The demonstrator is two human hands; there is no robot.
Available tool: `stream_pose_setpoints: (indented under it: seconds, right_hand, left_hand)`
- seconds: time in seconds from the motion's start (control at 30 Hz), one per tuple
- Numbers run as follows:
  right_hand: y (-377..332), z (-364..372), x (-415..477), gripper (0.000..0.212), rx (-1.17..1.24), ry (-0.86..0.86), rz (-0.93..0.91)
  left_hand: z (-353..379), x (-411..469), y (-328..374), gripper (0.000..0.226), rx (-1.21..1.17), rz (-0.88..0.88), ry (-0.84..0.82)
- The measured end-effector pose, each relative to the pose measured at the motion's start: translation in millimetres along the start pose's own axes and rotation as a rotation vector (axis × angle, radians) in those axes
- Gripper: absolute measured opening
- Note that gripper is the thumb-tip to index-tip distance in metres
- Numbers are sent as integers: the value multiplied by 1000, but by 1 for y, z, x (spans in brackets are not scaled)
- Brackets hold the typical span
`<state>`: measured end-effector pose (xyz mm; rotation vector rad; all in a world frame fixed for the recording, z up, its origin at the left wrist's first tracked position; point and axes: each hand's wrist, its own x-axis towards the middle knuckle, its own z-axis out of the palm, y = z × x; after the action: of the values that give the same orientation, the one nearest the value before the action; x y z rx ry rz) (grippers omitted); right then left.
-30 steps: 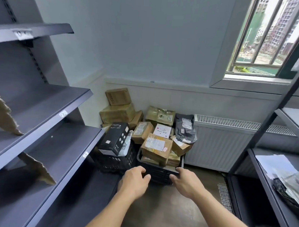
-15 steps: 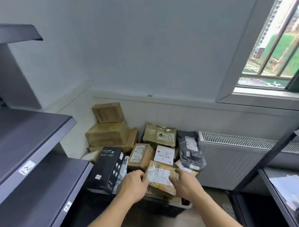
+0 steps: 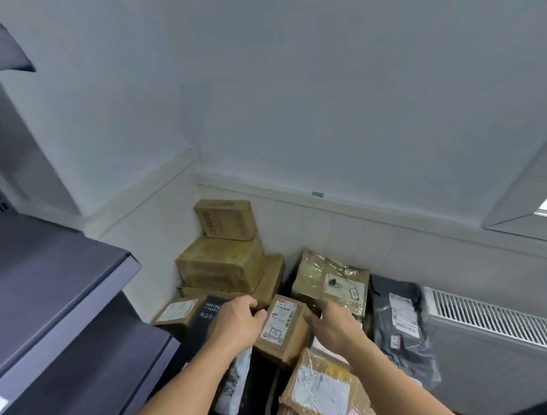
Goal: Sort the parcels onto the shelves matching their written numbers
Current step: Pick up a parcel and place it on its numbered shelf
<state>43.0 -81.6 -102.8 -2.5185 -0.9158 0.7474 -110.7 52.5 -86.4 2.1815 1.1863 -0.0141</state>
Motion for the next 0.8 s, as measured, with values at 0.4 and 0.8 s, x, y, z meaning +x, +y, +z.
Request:
stream_pose_setpoints:
  seconds: [0.4,0.8]
  right_hand:
    - [-72,-47,178,47,-57,-132,-170]
    - [-129,-10,334,59,206,-168,-86]
  left_hand:
    - [-39,141,24,44,-116,-177,81]
    - [-54,309,5,48,-334,-305,78]
